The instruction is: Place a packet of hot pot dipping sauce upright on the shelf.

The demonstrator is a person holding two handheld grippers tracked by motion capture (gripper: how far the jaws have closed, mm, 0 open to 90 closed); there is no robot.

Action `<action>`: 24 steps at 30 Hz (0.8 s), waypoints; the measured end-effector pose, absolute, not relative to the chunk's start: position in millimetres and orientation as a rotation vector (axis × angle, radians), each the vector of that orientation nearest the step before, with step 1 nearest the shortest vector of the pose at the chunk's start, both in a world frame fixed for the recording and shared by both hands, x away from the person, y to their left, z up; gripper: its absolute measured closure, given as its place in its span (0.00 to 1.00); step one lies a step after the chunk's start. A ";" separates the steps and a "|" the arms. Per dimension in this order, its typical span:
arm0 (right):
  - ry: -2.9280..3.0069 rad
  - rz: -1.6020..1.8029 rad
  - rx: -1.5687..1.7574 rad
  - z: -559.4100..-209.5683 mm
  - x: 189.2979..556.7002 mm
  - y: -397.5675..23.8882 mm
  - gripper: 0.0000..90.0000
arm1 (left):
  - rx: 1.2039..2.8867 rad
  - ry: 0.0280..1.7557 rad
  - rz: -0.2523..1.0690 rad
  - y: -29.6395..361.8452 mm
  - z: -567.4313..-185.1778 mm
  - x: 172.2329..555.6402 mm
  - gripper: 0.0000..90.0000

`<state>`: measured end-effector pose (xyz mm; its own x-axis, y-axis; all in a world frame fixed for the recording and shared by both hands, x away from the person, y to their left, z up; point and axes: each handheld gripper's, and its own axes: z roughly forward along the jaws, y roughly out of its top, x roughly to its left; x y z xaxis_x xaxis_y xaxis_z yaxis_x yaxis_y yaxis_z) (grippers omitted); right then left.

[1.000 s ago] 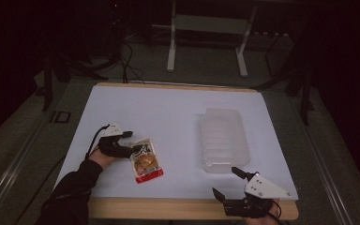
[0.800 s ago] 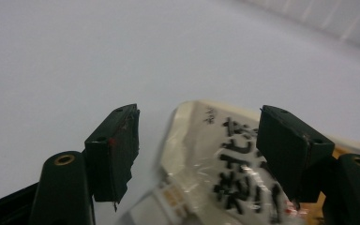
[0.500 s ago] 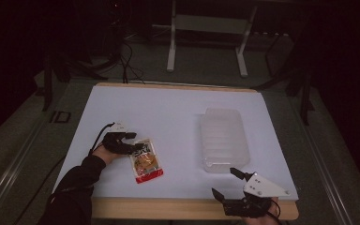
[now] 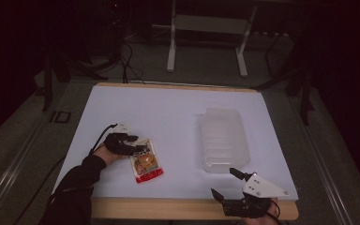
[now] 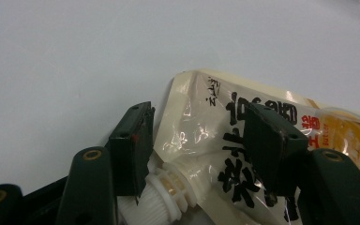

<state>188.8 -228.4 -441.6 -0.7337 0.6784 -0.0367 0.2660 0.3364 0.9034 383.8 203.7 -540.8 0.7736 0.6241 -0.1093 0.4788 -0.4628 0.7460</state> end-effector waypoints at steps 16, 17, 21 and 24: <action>2.206 1.365 0.828 -442.0 189.1 -227.3 0.15 | 2.175 0.820 0.346 199.4 -539.9 374.1 0.78; 2.205 1.364 0.828 -442.0 189.1 -227.1 0.15 | 2.177 0.820 0.355 198.9 -539.7 373.2 0.80; 2.209 1.360 0.824 -442.1 189.1 -226.7 0.16 | 2.196 0.800 0.388 197.8 -538.9 370.6 0.96; 2.208 1.361 0.827 -441.9 189.1 -226.7 0.16 | 2.199 0.800 0.396 196.9 -538.3 370.0 0.98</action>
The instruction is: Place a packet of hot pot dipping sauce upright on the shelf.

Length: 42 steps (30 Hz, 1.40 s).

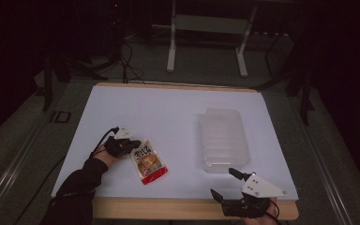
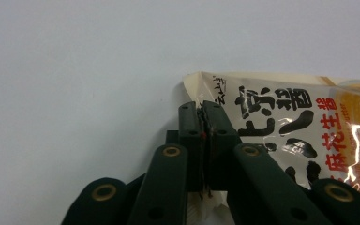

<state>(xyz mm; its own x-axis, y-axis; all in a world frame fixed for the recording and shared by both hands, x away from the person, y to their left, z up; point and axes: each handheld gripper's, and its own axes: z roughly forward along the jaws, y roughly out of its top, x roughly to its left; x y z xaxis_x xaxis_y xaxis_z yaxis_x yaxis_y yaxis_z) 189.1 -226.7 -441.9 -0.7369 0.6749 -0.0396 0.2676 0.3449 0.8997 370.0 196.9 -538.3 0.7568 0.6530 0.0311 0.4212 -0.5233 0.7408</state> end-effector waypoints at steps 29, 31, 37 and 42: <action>2.182 1.375 0.838 -439.0 188.8 -229.1 0.16 | 2.185 0.704 0.408 188.7 -480.0 362.1 1.00; 2.181 1.374 0.837 -438.9 188.8 -229.2 0.16 | 2.185 0.699 0.406 187.7 -477.1 361.5 1.00; 2.183 1.373 0.833 -439.0 189.0 -229.1 0.16 | 2.167 0.660 0.400 180.3 -458.9 354.2 1.00; 2.182 1.378 0.829 -438.0 188.6 -229.0 0.16 | 2.182 0.628 0.399 174.6 -447.9 349.4 1.00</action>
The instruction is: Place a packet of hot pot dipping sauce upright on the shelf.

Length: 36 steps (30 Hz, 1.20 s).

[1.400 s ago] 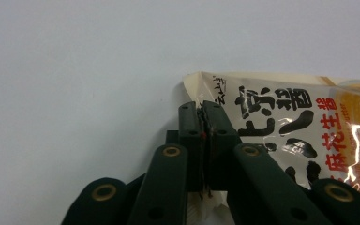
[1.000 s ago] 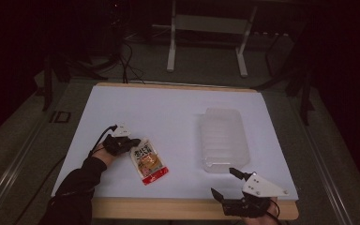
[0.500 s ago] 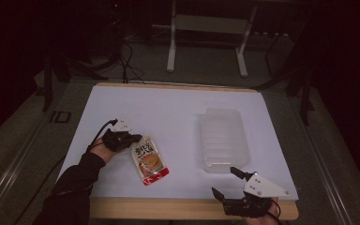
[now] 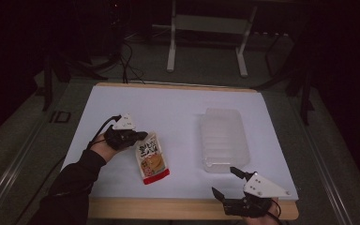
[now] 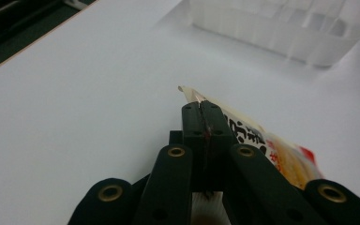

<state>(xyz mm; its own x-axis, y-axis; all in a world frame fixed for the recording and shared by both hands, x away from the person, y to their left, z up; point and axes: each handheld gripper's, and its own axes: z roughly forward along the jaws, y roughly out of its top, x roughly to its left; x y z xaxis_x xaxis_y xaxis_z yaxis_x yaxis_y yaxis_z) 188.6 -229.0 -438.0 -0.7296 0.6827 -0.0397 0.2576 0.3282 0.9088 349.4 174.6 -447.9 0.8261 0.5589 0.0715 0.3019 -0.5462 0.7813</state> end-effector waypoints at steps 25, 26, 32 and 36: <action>2.195 1.391 0.802 -427.3 191.5 -239.3 0.20 | 2.175 0.449 0.374 144.1 -408.8 310.8 1.00; 2.202 1.394 0.795 -426.9 191.5 -239.4 0.19 | 2.165 0.432 0.381 141.7 -406.4 307.4 1.00; 2.217 1.396 0.803 -422.5 196.5 -241.7 0.19 | 2.138 0.367 0.374 136.0 -393.5 299.0 1.00; 2.216 1.400 0.797 -418.0 201.7 -244.2 0.19 | 2.119 0.356 0.371 136.9 -388.0 299.3 1.00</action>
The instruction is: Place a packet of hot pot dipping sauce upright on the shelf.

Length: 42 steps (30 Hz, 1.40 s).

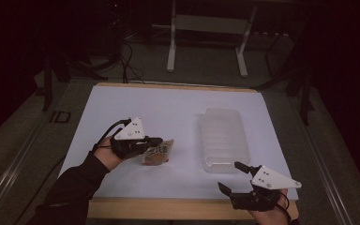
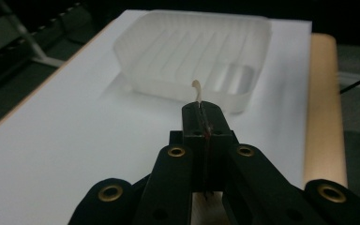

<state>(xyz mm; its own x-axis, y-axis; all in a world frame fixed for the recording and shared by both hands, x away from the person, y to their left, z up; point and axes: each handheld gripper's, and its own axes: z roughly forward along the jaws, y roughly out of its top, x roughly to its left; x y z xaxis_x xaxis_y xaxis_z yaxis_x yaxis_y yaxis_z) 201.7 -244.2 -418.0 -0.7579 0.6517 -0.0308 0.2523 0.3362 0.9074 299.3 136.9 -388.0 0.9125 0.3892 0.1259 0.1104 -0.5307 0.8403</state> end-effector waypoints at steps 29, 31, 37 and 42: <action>2.618 1.215 0.344 -343.7 285.2 -183.0 0.41 | 2.054 0.245 0.290 117.3 -361.6 292.0 1.00; 2.638 1.214 0.343 -343.8 288.6 -178.9 0.41 | 2.049 0.248 0.298 115.9 -361.6 291.6 1.00; 2.676 1.195 0.293 -345.3 304.2 -156.5 0.46 | 2.040 0.227 0.262 109.7 -360.9 293.2 1.00; 2.713 1.160 0.259 -347.7 312.5 -145.9 0.53 | 2.027 0.218 0.255 106.1 -359.6 293.7 1.00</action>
